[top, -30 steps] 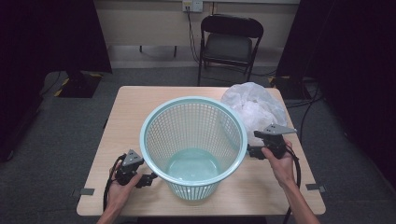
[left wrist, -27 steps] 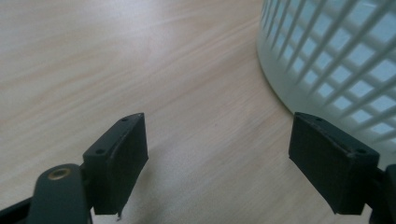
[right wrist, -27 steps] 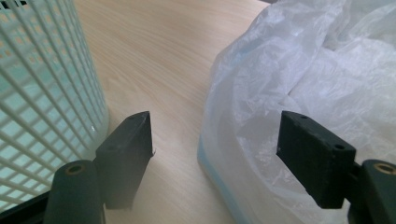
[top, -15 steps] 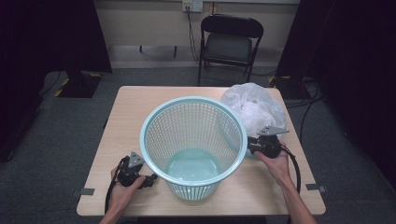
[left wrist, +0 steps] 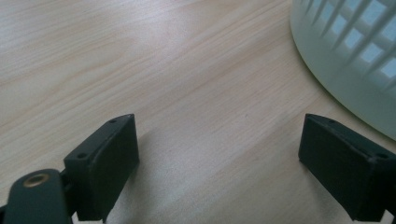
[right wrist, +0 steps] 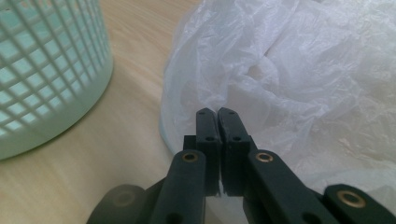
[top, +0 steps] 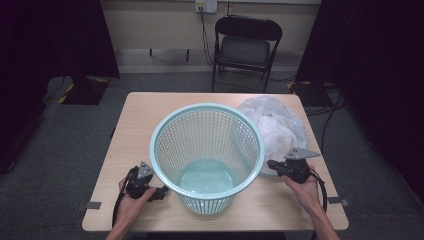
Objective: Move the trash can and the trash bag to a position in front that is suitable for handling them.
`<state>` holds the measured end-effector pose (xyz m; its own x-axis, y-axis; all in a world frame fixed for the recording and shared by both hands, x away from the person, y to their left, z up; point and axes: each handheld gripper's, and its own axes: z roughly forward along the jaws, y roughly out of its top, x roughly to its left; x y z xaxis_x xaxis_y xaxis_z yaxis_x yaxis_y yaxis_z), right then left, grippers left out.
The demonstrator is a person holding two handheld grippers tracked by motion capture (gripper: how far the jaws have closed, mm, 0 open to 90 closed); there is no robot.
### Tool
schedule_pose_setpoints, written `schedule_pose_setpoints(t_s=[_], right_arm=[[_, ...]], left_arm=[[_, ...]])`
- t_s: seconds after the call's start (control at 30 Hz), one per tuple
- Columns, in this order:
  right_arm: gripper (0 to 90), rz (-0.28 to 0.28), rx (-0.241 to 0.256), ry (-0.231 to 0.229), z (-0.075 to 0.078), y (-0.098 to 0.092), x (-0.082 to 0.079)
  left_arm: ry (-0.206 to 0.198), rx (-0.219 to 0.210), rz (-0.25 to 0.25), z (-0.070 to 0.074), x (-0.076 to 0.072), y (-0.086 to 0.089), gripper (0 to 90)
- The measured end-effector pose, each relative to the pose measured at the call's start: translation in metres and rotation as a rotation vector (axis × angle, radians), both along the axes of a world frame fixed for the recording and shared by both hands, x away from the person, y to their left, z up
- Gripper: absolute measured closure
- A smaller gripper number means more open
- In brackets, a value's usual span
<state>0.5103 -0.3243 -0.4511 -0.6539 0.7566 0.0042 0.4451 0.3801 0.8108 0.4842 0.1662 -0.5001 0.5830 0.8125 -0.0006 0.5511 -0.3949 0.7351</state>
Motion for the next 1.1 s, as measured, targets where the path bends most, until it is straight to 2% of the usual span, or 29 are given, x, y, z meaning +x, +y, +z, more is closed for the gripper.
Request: schedule_pose_setpoints(t_s=[0.33,0.57,1.03,1.1], right_arm=[[89.1,0.013,0.016,-0.019,-0.001,-0.011,-0.040],[89.3,0.021,0.025,-0.015,-0.002,-0.015,-0.064],[89.5,0.076,0.014,-0.040,0.007,-0.013,-0.111],[89.5,0.084,0.029,-0.041,0.009,-0.013,-0.115]], left_arm=[[0.001,0.000,-0.001,0.000,0.001,0.000,10.3],[0.001,0.000,-0.004,0.000,0.001,0.000,10.0],[0.006,0.001,-0.019,0.000,0.004,0.001,7.5],[0.008,0.003,-0.020,0.000,0.005,0.001,6.8]])
